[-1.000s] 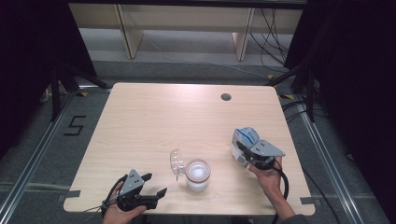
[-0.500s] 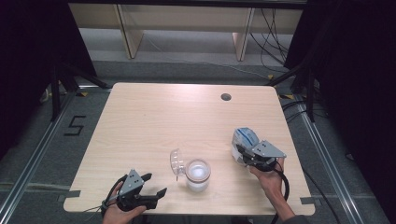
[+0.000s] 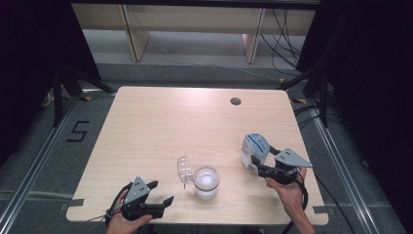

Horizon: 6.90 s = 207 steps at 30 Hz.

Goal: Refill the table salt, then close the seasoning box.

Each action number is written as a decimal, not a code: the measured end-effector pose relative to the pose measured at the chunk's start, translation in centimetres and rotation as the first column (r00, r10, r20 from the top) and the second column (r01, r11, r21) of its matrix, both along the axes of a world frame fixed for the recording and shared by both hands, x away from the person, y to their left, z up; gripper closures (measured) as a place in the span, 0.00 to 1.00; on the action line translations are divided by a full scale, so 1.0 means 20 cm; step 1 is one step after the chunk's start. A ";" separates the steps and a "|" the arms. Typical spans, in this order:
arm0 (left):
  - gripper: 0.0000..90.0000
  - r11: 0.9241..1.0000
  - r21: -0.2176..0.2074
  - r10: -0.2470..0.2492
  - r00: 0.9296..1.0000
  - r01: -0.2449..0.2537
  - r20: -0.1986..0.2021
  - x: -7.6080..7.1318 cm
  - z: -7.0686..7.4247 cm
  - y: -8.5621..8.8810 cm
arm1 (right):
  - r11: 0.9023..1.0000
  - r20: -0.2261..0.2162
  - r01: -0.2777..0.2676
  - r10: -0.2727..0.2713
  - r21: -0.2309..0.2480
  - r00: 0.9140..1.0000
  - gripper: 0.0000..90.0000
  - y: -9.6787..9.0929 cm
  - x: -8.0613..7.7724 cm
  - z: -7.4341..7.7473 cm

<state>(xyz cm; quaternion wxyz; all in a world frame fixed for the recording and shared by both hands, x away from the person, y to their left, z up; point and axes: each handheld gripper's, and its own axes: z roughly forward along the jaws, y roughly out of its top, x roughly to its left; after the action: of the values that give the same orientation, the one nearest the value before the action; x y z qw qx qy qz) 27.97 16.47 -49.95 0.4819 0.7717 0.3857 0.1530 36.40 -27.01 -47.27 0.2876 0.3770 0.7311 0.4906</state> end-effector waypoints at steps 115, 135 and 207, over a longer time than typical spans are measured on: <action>0.99 0.996 -0.016 -0.083 0.986 0.086 0.141 0.07 0.27 -0.16 | 0.991 -0.158 -0.097 0.082 -0.092 0.984 0.30 0.05 -0.43 -0.04; 0.99 0.994 -0.025 -0.106 0.984 0.111 0.140 0.08 0.28 -0.20 | 0.991 -0.175 -0.101 0.084 -0.086 0.981 0.30 0.06 -0.44 -0.04; 0.30 0.989 -0.096 -0.112 0.993 0.114 0.022 0.02 0.25 -0.24 | 0.984 -0.171 -0.174 0.176 0.027 0.969 0.18 0.08 -0.43 -0.05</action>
<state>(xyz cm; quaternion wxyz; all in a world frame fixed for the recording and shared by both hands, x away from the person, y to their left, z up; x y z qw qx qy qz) 28.37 11.59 -45.01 0.5302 0.7666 0.3443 0.1129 27.89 -25.34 -48.26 0.1764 0.3537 0.7810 0.4836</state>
